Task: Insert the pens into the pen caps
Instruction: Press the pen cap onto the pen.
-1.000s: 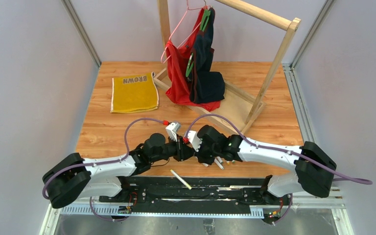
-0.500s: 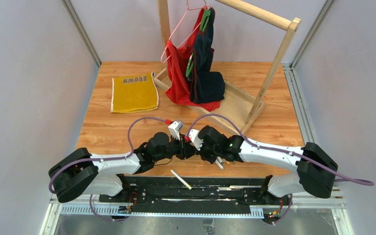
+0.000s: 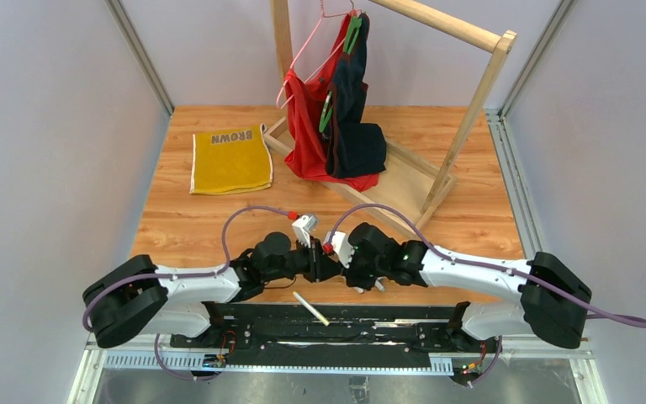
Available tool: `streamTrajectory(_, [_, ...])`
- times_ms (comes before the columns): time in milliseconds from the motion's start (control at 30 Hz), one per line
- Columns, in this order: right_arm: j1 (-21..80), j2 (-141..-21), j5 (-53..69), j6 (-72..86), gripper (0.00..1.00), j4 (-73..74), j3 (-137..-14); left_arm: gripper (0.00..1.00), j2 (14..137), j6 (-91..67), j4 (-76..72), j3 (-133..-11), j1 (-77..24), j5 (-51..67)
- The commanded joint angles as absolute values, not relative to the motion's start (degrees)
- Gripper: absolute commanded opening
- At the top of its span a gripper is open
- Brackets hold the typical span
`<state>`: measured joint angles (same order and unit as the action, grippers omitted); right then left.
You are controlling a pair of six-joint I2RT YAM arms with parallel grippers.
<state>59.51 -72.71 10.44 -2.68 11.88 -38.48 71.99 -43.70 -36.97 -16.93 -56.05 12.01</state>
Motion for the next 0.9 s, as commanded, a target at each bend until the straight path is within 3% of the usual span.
streamTrajectory(0, [58.89,-67.95,8.99,-1.36,0.01,-22.97,-43.42,0.11,68.08,-41.78,-19.51,-17.93,-61.28,21.75])
streamTrajectory(333, [58.89,-65.52,7.01,4.73,0.01,-10.2,-38.87,0.56,50.68,-28.58,-1.22,-27.25,-59.34,-0.74])
streamTrajectory(500, [58.8,-64.18,4.43,8.05,0.01,-5.81,-37.23,0.84,42.32,-22.47,-0.87,-27.22,-59.26,-0.7])
streamTrajectory(633, [57.65,-62.54,6.24,9.32,0.01,-4.32,-36.96,0.9,34.79,-20.33,0.66,-26.01,-59.33,0.15])
streamTrajectory(867, [54.53,-61.34,22.25,8.9,0.01,-6.28,-36.32,0.92,28.26,-20.91,1.42,-26.74,-58.78,-0.16])
